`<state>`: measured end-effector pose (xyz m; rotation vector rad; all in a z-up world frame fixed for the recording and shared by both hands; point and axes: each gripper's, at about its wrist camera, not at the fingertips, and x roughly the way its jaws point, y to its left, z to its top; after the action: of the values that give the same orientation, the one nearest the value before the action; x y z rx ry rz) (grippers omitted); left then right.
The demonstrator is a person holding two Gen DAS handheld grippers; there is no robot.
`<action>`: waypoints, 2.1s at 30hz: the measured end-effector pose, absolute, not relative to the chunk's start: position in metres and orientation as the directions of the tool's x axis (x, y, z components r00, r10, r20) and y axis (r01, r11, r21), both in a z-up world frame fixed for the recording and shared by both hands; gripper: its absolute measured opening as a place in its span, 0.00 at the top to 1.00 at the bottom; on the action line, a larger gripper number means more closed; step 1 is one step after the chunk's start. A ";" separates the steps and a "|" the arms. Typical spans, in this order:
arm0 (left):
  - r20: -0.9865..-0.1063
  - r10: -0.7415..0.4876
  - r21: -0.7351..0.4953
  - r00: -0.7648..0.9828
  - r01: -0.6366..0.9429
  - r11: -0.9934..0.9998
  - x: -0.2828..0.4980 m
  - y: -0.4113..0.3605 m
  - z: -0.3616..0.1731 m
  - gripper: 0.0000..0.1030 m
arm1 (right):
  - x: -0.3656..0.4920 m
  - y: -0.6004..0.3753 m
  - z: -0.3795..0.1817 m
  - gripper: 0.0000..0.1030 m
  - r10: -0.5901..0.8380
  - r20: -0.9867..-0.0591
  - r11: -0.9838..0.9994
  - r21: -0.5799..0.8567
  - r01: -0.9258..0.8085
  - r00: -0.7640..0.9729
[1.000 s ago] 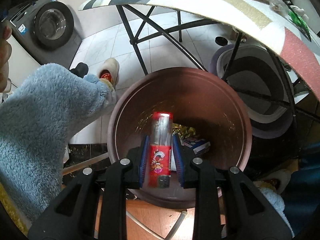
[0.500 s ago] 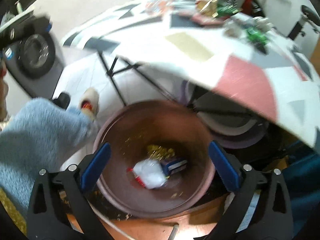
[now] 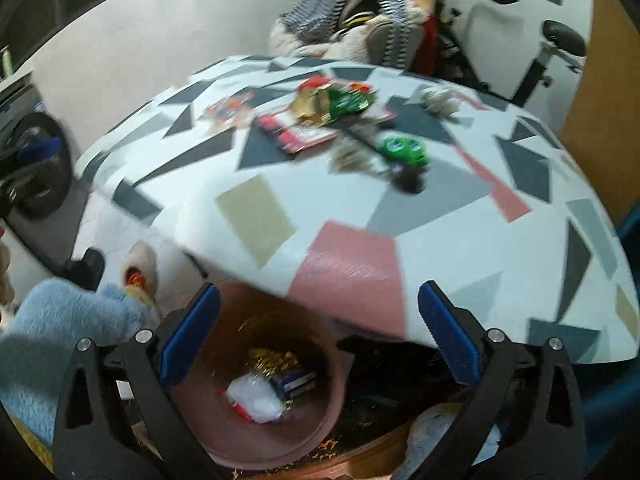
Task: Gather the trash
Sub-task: 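Raise the right tool back toward the table, then grasp the clear wrapper with orange print using the left tool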
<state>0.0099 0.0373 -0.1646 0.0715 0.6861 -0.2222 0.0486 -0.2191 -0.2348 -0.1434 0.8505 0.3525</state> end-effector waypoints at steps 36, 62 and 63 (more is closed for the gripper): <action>-0.653 -0.185 -0.034 0.734 0.215 0.976 0.063 0.042 -0.175 0.07 | 0.117 -0.273 -0.224 0.08 0.230 -0.746 0.962 0.075 -0.264 0.625; -0.667 -0.215 -0.116 0.713 0.186 0.976 0.089 0.057 -0.193 0.07 | 0.191 -0.196 -0.245 0.89 0.198 -0.795 0.844 -0.160 -0.512 0.574; -0.668 -0.218 -0.118 0.712 0.188 0.975 0.090 0.058 -0.194 0.07 | 0.189 -0.199 -0.240 0.93 0.217 -0.785 0.847 -0.143 -0.511 0.580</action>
<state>0.0899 0.0577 -0.1937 -0.0427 0.7454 -0.2254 0.1888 -0.1993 -0.2404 -0.3772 0.8525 0.4377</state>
